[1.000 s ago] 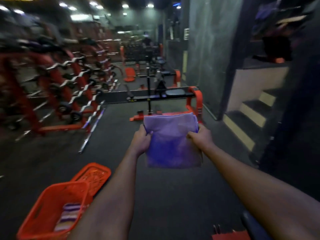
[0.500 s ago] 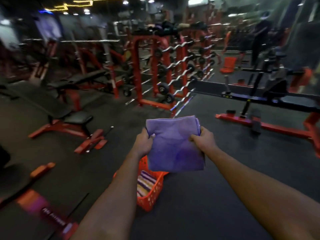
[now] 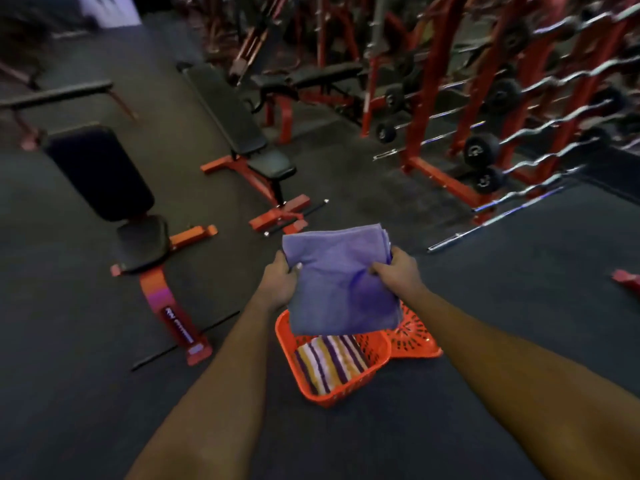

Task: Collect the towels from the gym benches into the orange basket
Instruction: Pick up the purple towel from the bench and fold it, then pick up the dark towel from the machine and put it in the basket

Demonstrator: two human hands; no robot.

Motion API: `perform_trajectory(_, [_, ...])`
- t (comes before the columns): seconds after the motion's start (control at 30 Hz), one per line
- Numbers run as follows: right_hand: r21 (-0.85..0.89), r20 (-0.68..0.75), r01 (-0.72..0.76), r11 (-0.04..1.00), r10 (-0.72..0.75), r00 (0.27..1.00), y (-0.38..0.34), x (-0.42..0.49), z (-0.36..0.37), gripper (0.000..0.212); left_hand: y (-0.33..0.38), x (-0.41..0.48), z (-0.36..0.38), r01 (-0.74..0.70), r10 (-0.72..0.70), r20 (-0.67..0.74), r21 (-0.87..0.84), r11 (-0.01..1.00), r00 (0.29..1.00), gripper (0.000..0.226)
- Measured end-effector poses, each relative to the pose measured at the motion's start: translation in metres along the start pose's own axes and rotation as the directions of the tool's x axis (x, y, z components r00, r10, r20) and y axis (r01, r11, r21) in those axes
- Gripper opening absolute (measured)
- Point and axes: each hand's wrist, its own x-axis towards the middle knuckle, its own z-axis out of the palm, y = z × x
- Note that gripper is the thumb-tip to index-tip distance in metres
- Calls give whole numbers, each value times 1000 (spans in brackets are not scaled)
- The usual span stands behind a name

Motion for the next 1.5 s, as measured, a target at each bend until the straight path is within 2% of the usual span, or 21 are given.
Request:
perform_trajectory(0.3, [-170,297,5,985,46,954,51,102,75,33,-74,58,47,305,-305,-34,8,952,952,50])
perform_trajectory(0.5, [-325,460,0,946,158,874,104,150,130,46,-136,92,97,463,-463,-8,57,885,886,48])
perform_trajectory(0.63, [-390,495,-7,921,216,842,137,172,151,50,-156,106,123,542,-543,0,56,838,840,47])
perform_trajectory(0.7, [-445,518,-9,896,265,813,149,181,159,58,-161,111,133,583,-582,-23,69,810,812,39])
perform_trajectory(0.8, [-554,488,-49,831,373,789,157,200,164,51,-160,121,140,615,-613,-46,53,787,789,33])
perform_trajectory(0.97, [-472,548,6,882,287,786,138,221,165,21,-133,134,132,559,-557,-52,50,828,829,36])
perform_trajectory(1.13, [-299,527,9,954,157,835,105,243,155,22,-87,150,107,446,-443,-65,29,895,894,38])
perform_trajectory(1.23, [-204,464,4,979,93,881,66,251,128,8,-50,165,90,352,-348,-77,42,935,934,35])
perform_trajectory(1.33, [-87,360,9,996,23,933,36,268,87,17,-3,186,74,230,-225,-82,53,972,971,33])
perform_trajectory(1.5, [16,183,39,999,-41,982,12,292,8,18,67,221,73,33,-33,-3,60,998,999,33])
